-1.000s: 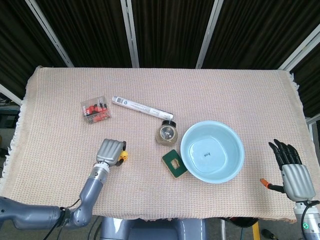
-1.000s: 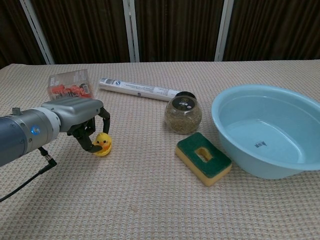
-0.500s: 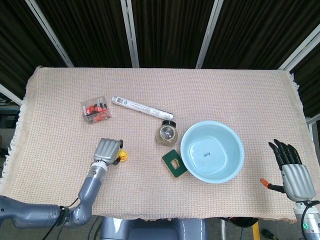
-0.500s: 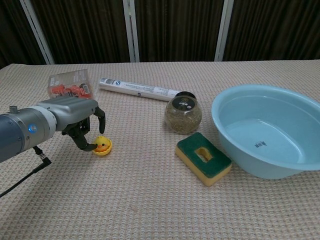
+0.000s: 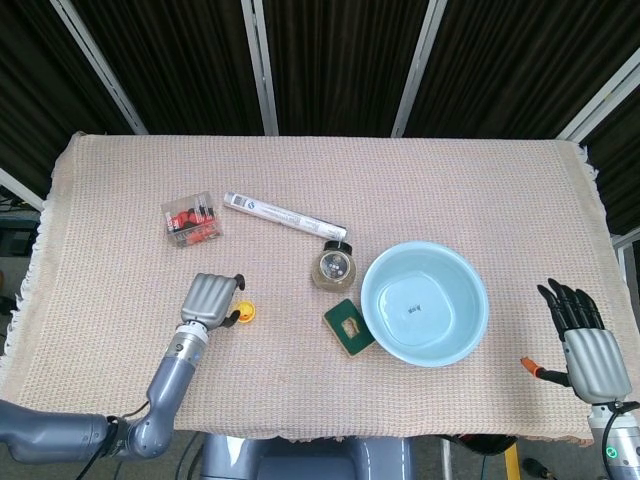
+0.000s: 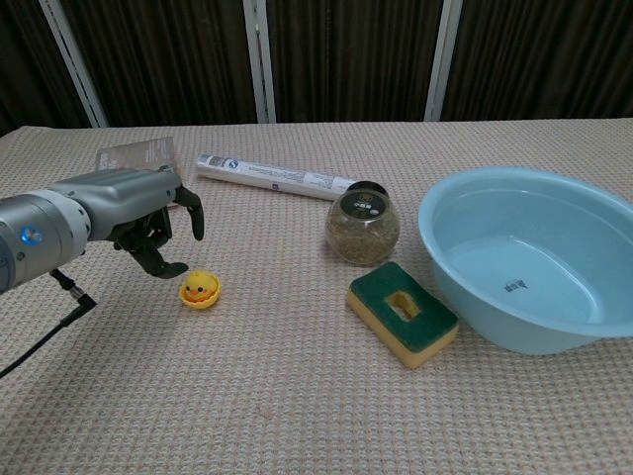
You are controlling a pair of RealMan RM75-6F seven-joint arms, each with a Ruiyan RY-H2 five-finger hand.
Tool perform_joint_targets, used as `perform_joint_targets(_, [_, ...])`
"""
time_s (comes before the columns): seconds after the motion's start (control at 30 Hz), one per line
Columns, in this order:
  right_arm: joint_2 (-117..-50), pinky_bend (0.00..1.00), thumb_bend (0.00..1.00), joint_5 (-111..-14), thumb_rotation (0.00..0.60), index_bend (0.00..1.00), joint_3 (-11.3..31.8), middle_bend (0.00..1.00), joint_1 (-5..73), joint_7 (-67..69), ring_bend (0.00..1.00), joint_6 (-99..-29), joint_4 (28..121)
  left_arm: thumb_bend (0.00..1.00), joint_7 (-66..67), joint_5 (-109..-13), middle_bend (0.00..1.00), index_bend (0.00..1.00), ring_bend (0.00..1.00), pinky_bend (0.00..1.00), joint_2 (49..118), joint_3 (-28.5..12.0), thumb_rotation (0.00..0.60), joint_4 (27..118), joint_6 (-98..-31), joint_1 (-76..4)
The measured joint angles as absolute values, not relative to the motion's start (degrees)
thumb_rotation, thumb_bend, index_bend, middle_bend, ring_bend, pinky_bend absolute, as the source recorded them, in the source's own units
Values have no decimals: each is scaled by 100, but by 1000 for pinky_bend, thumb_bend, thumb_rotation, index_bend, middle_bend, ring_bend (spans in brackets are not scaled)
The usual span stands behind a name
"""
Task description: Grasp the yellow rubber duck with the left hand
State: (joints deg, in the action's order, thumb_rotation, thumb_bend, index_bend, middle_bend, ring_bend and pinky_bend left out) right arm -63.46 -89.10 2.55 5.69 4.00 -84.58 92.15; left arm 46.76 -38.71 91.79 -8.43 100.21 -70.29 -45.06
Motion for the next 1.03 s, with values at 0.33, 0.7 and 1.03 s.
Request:
perform_joint_targets(0.33, [-6377, 31, 48, -8932, 600, 24, 242, 0, 577, 262, 0, -8448, 9202, 307, 3710, -5467, 525, 229, 481, 456, 8020, -172, 600, 10561, -7718, -3654])
perform_joint_targets(0.7, [-6423, 31, 48, -8915, 600, 24, 255, 0, 560, 93, 0, -8489, 9188, 204, 2396, -7549, 0, 0, 0, 0, 7051, 903, 600, 10603, -8958, -2325])
perform_joint_targets(1.03, [-6449, 31, 48, -8940, 600, 24, 249, 0, 555, 9, 0, -8506, 9152, 167, 1528, -8310, 0, 0, 0, 0, 6603, 1347, 600, 10106, -9640, -1406])
